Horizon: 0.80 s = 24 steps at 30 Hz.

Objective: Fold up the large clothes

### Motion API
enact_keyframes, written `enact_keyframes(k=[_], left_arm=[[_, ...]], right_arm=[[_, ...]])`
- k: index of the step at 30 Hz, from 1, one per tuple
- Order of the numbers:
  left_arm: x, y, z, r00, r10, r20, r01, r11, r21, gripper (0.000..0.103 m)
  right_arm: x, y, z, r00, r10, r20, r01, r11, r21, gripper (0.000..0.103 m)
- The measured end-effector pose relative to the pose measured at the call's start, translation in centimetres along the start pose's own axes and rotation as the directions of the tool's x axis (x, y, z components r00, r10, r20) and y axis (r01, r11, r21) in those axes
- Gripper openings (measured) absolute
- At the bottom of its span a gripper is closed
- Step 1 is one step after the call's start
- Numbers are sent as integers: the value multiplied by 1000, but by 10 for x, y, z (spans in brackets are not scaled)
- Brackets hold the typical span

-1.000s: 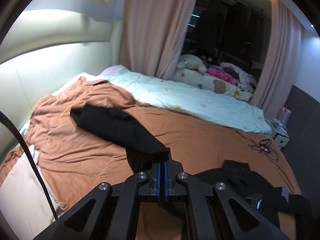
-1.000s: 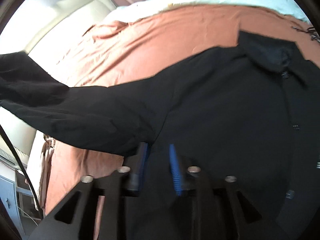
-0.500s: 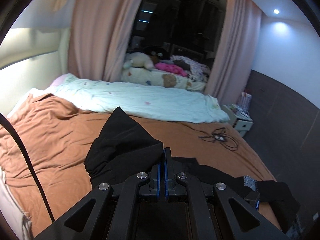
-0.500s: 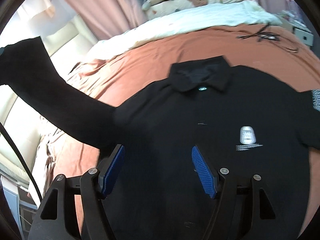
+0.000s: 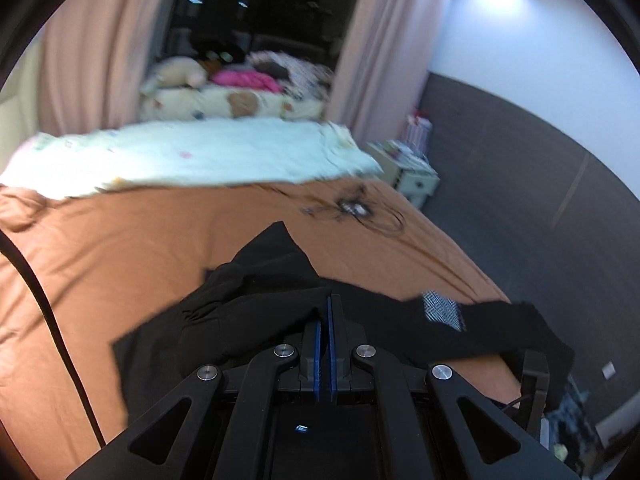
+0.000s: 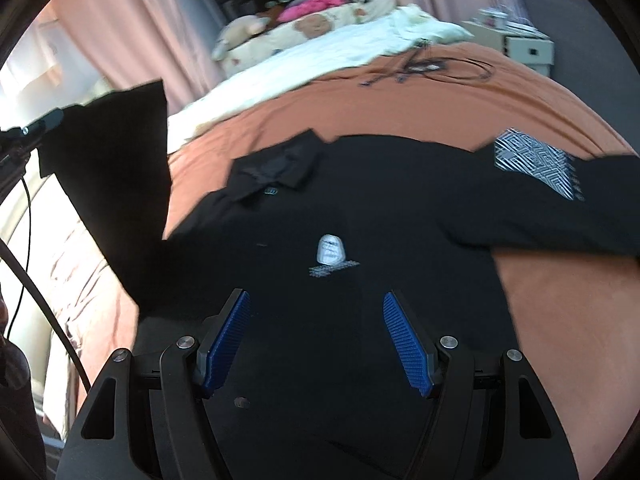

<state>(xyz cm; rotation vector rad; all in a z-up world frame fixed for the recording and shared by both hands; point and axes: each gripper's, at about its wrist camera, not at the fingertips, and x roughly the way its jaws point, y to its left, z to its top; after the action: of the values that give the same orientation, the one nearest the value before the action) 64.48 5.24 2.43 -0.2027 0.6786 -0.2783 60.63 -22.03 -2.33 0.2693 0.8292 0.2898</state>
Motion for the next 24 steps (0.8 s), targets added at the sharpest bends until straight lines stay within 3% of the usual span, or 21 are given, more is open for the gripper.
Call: enact_keyframes(k=[1, 2, 3, 4, 5, 6, 10, 15, 24], left_arm=[[14, -6, -5, 999, -8, -33, 8, 1000, 17, 3], [29, -13, -13, 997, -7, -78, 10, 999, 36, 13], [46, -20, -24, 989, -16, -146, 23, 998, 50, 39], [54, -24, -32, 983, -24, -182, 35, 998, 54, 56], [61, -24, -40, 978, -30, -206, 43, 997, 60, 82], [63, -26, -49, 978, -26, -209, 42, 996, 73, 88], [58, -8, -65, 973, 12, -232, 5, 997, 73, 89], [37, 37, -68, 970, 106, -219, -101, 994, 31, 89], [-4, 124, -105, 923, 277, -265, -294, 955, -27, 89]], right_arm=[[1, -7, -3, 1000, -7, 4, 7, 1000, 17, 68], [0, -11, -5, 1000, -14, 4, 14, 1000, 28, 68], [1, -15, -9, 1000, -19, 1, 19, 999, 39, 68], [3, -18, -11, 1000, -15, -6, 16, 999, 51, 68], [4, -19, -13, 1000, -6, -14, 7, 998, 61, 70], [7, -20, -14, 1000, 0, -20, 1, 998, 69, 71], [13, -18, -18, 999, 1, -38, 2, 997, 79, 74], [34, 1, -15, 996, -19, -82, 21, 1000, 23, 74], [100, 74, -6, 991, -44, -127, 22, 986, -166, 74]])
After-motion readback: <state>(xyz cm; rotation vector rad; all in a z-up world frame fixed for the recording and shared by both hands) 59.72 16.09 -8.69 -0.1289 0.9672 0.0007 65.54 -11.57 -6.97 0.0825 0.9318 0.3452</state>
